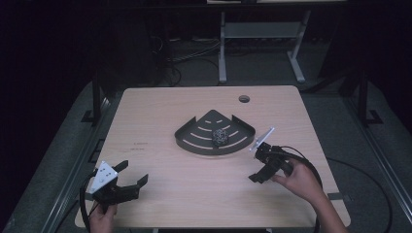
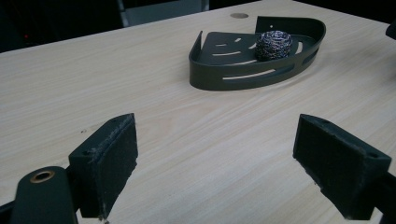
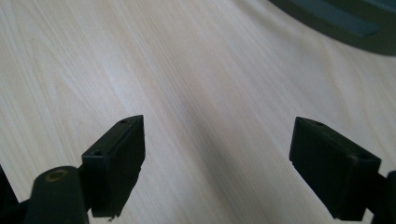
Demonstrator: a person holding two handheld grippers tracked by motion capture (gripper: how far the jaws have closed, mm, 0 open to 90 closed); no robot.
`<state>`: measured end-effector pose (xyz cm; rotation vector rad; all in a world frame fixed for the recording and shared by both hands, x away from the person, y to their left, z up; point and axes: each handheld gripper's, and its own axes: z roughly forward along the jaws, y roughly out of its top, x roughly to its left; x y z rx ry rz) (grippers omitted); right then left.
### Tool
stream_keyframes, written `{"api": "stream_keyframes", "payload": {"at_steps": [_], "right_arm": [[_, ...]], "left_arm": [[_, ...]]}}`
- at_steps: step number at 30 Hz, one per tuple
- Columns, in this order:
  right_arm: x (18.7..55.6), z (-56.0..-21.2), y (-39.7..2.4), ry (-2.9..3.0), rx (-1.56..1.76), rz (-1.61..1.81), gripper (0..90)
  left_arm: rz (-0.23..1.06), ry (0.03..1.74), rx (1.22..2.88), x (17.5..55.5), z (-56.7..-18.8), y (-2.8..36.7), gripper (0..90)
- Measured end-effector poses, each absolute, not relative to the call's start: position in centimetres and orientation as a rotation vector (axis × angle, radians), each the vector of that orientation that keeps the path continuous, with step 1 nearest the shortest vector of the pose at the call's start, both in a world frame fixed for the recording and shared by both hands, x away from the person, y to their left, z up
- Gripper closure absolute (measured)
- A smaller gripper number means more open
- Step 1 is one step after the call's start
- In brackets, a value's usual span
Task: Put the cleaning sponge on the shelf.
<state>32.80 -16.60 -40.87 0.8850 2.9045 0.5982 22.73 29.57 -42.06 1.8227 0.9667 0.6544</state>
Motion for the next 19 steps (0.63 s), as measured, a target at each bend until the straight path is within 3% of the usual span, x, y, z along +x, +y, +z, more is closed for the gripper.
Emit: {"api": "stream_keyframes", "payload": {"at_steps": [19], "right_arm": [[29.8, -42.8, -19.5, 2.873, 0.962, 0.665, 16.8]], "left_arm": [[0.656, 0.966, 1.817, 22.7, -42.0, 29.6, 13.3]]}}
